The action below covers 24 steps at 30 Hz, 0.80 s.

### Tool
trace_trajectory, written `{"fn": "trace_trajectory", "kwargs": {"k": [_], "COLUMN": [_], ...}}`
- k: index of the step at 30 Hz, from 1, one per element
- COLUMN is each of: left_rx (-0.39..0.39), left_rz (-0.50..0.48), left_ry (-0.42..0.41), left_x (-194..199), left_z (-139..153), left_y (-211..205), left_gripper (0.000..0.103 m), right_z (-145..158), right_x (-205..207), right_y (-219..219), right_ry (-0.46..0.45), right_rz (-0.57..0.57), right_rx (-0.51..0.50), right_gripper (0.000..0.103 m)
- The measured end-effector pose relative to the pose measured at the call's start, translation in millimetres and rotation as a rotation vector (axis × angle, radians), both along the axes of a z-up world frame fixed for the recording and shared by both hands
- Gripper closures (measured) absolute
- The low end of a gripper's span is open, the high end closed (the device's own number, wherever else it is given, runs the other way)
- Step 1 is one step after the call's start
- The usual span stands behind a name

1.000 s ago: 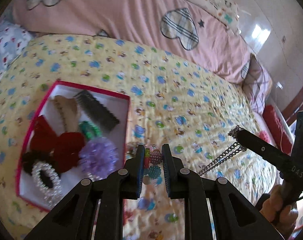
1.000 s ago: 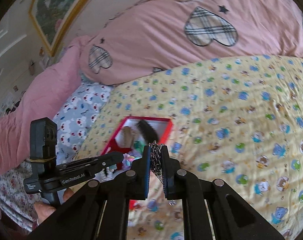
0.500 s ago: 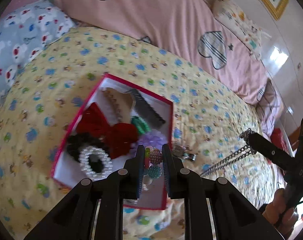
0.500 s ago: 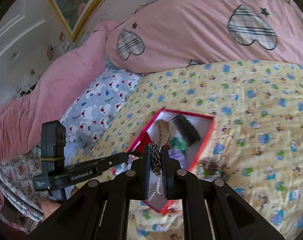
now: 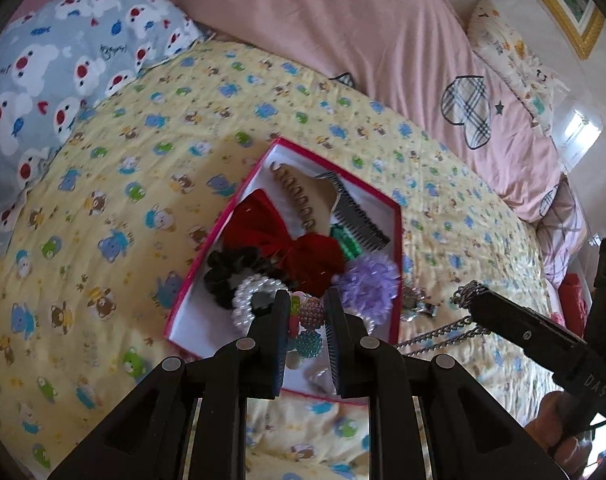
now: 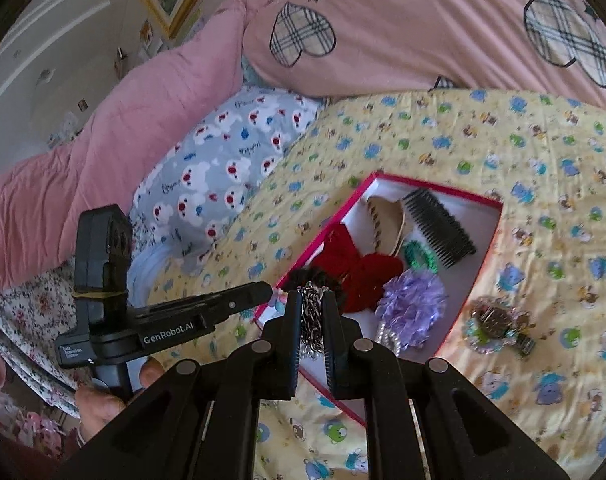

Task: Organize jewelry
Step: 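Carry the bead bracelet and silver chain into the box and release both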

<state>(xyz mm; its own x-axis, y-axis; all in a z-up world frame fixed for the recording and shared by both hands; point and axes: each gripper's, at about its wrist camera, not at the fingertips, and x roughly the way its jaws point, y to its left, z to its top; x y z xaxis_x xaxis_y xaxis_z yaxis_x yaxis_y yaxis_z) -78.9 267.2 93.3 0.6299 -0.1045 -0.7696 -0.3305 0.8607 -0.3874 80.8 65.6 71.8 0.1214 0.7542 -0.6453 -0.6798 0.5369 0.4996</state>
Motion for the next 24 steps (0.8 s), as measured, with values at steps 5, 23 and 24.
{"fn": "trace_trajectory", "kwargs": {"k": [5,23,24], "left_rx": [-0.009,-0.008,-0.009], "left_rz": [0.015,0.051,0.051], "left_ry": [0.041,0.132,0.130], "left_x": [2.2,19.4,18.8], "left_z": [-19.6,-69.8,-70.0], "left_y": [8.7,23.5,23.5], "left_gripper": [0.087,0.086,0.086], "right_z": [-22.2,-98.7,-100.9], "right_x": [-1.3,7.4,6.7], "right_y": [9.4,20.2,21.4], "right_ry": [0.042,0.187,0.195], "right_rz": [0.010,0.016,0.019], "right_rx": [-0.036,-0.157,-0.158], "right_gripper": [0.094,0.093,0.093]}}
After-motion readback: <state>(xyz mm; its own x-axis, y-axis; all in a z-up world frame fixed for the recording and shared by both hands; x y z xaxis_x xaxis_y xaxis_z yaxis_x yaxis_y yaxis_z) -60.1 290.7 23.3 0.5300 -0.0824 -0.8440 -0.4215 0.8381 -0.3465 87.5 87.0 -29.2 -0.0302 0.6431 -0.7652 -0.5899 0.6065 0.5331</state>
